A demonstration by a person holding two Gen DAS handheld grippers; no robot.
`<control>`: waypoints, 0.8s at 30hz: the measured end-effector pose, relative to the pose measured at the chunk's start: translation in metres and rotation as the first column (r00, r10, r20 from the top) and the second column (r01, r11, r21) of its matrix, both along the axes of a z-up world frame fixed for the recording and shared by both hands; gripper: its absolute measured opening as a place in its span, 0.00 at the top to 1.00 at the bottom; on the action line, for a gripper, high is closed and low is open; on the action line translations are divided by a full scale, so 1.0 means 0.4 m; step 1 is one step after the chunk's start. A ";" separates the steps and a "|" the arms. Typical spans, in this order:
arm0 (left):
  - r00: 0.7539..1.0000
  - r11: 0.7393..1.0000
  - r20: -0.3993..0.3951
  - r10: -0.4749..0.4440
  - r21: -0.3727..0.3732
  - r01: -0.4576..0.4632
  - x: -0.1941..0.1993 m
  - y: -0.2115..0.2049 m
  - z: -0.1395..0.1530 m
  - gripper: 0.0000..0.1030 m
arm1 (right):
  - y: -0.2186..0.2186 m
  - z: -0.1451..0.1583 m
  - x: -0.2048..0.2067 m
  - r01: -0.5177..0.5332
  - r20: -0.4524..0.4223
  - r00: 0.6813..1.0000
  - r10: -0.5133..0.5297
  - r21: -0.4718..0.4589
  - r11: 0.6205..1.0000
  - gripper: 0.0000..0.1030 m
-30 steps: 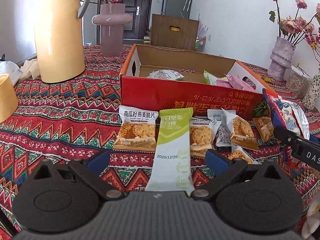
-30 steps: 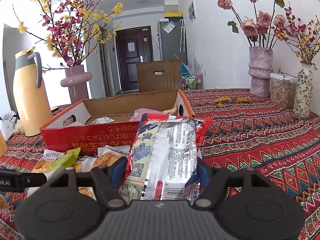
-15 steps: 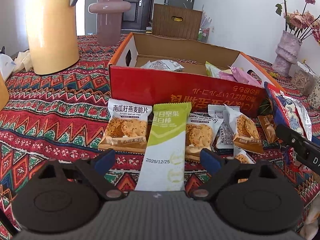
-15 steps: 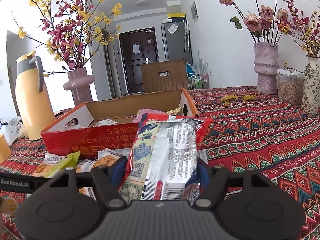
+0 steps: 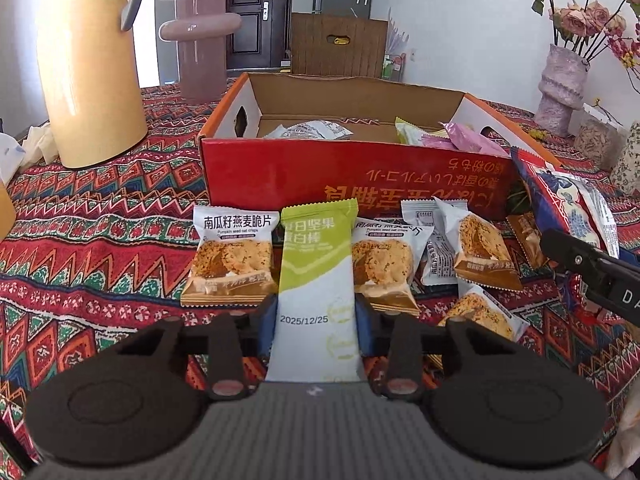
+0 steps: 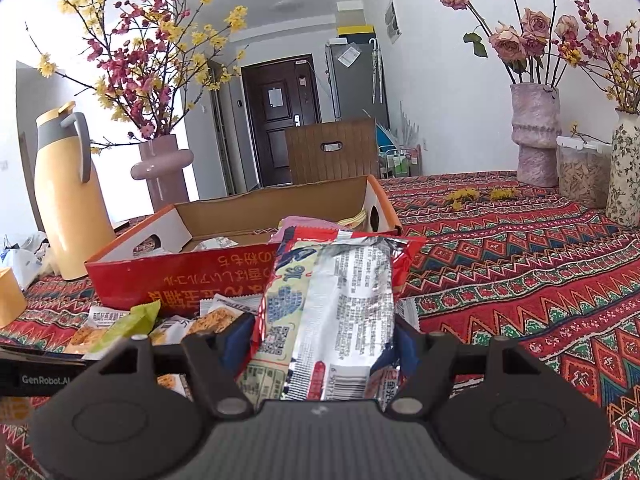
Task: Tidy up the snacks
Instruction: 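Lift both held packets and carry them over the cardboard box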
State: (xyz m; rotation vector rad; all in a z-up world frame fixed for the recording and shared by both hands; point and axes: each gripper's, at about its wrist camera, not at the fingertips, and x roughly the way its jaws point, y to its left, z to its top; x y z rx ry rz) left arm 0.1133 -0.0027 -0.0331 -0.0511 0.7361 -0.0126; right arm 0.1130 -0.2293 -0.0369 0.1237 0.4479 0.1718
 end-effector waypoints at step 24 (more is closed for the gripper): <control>0.999 1.000 0.036 -0.027 0.002 0.027 -0.030 -0.001 0.033 0.61 | -0.002 0.005 -0.016 0.002 0.010 1.000 -0.002 -0.004 1.000 0.32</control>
